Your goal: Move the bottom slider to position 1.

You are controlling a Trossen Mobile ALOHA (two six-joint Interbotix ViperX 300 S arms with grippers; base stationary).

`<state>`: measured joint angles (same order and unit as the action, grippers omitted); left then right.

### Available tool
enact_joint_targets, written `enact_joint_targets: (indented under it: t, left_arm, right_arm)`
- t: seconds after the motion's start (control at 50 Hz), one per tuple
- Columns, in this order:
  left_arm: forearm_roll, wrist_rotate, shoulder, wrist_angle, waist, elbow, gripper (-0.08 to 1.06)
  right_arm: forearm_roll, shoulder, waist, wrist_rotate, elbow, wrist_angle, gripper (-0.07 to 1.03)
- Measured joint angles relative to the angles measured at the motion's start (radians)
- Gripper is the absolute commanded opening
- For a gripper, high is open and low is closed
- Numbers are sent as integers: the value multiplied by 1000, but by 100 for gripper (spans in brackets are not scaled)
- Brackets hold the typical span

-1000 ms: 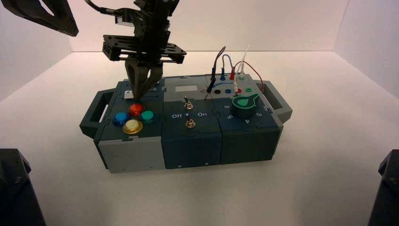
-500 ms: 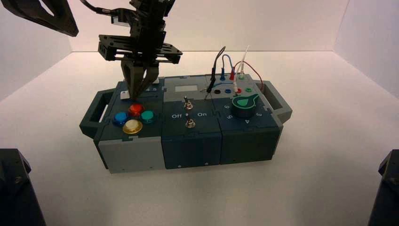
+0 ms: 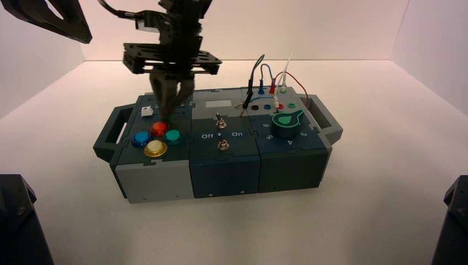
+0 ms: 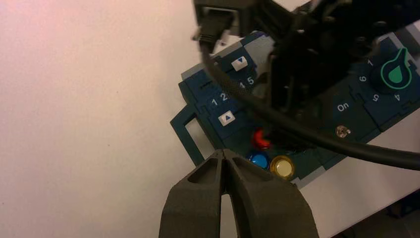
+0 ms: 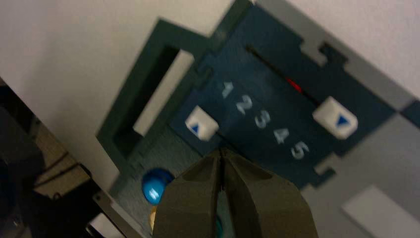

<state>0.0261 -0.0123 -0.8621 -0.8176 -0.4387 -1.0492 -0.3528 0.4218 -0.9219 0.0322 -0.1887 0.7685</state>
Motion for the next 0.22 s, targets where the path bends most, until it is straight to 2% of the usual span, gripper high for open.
enact_joint_targets:
  t: [0.22]
  left_arm:
    - [0, -2, 0, 3, 0, 0, -3]
  right_arm:
    - [8, -98, -3, 5, -133, 5, -2]
